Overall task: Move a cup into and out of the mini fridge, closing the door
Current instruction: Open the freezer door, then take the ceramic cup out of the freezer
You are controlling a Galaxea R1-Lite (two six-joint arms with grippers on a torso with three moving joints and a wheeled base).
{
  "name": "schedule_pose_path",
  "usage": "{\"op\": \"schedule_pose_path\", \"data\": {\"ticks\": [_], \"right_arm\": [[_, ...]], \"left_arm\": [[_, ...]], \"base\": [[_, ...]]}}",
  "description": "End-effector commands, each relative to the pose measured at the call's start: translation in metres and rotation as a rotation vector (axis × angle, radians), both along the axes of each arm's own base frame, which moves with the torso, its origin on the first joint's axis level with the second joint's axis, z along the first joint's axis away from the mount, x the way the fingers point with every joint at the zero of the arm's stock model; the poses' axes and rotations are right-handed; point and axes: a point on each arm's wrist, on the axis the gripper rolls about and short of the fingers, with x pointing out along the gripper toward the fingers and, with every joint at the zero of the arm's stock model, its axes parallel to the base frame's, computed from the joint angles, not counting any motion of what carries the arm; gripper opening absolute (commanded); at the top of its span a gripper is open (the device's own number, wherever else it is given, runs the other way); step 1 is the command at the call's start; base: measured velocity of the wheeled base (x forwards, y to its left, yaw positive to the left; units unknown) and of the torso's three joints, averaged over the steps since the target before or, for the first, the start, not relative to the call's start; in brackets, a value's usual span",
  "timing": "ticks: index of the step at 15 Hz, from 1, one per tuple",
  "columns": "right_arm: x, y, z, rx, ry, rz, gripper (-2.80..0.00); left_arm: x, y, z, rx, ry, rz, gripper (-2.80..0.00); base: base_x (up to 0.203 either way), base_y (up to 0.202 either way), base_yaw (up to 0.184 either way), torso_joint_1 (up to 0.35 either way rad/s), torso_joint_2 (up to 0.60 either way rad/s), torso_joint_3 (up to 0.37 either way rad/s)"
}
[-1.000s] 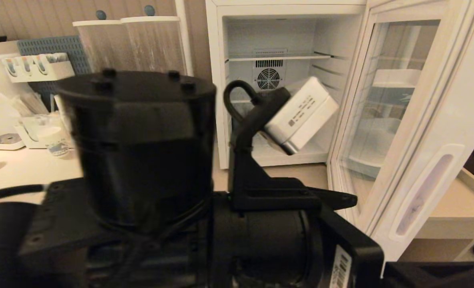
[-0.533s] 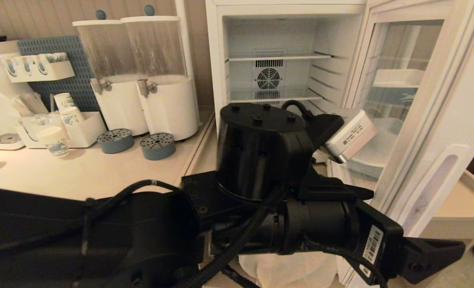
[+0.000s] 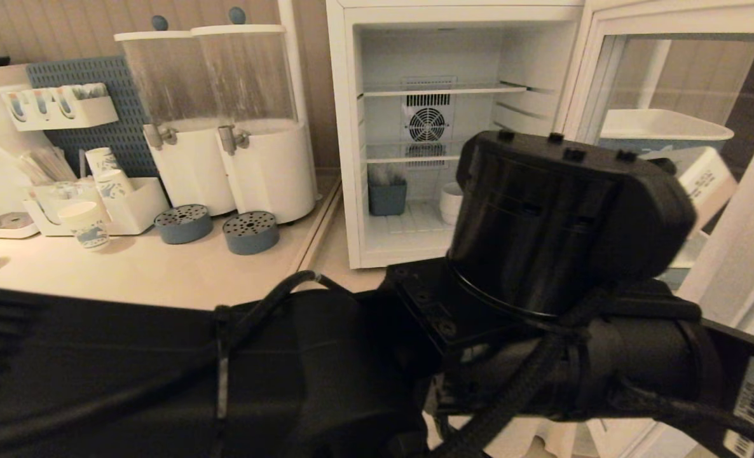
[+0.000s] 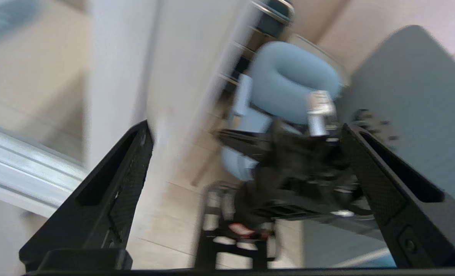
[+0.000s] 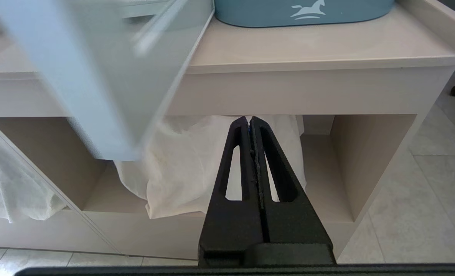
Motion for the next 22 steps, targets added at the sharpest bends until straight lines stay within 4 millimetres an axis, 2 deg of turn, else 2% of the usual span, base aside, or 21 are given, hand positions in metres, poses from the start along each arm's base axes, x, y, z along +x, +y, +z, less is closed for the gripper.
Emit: {"op": "schedule_pose_path", "data": {"ticks": [1,5,8,11,14,16,18,20,22], "right_arm": [[0.0,0.0,0.0,0.0,0.001,0.0,-2.8],[0.0,0.0,0.0,0.0,0.001,0.0,-2.8],[0.0,0.0,0.0,0.0,0.001,0.0,-2.8],[0.0,0.0,0.0,0.0,0.001,0.0,-2.8],[0.0,0.0,0.0,0.0,0.002,0.0,-2.8],[0.0,0.0,0.0,0.0,0.002,0.0,-2.8],[0.0,0.0,0.0,0.0,0.002,0.0,-2.8],[0.0,0.0,0.0,0.0,0.002,-0.001,-2.8],[0.0,0.0,0.0,0.0,0.002,-0.001,-2.8]], "left_arm": [[-0.018,-0.009,0.001,0.003,0.013,-0.055,0.0],[-0.029,0.011,-0.004,0.043,0.023,-0.057,0.0],[-0.029,0.046,-0.002,0.175,0.047,0.053,0.0],[-0.033,0.08,0.002,0.272,0.018,0.283,0.0],[-0.024,0.121,0.007,0.392,0.002,0.476,0.0],[-0.019,0.133,0.008,0.412,0.0,0.542,0.0],[-0.014,0.173,0.014,0.421,-0.016,0.722,0.0],[-0.009,0.205,-0.001,0.506,-0.039,0.932,0.0],[-0.007,0.224,-0.015,0.552,-0.052,1.072,0.0]], "base": [[0.0,0.0,0.0,0.0,0.0,0.0],[0.0,0.0,0.0,0.0,0.0,0.0],[0.0,0.0,0.0,0.0,0.0,0.0],[0.0,0.0,0.0,0.0,0.0,0.0],[0.0,0.0,0.0,0.0,0.0,0.0],[0.0,0.0,0.0,0.0,0.0,0.0],[0.0,0.0,0.0,0.0,0.0,0.0],[0.0,0.0,0.0,0.0,0.0,0.0],[0.0,0.0,0.0,0.0,0.0,0.0]]}}
